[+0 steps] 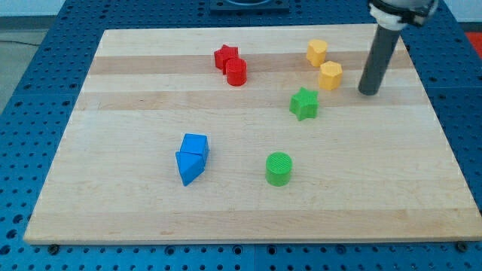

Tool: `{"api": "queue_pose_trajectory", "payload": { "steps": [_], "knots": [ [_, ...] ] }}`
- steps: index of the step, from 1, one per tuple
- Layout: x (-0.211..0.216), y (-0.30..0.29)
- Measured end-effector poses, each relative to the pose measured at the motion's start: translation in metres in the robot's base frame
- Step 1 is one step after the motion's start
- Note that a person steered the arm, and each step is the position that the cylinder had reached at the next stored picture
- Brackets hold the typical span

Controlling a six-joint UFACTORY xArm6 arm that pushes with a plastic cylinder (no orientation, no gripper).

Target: Push green star into green circle

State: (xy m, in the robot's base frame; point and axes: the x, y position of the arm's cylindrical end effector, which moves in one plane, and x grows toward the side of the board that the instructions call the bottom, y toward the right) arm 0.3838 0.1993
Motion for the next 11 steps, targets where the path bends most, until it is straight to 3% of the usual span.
{"api": "queue_pose_trajectory", "payload": {
  "steps": [1,3,4,6,7,8,9,11],
  "knots": [
    [-0.001,-0.047],
    [-0.055,-0.055],
    [-0.037,-0.067],
    [0.042,-0.113],
    [0.018,-0.118],
    [0.042,-0.138],
    [0.093,-0.143],
    [0.1,-0.144]
  ]
}}
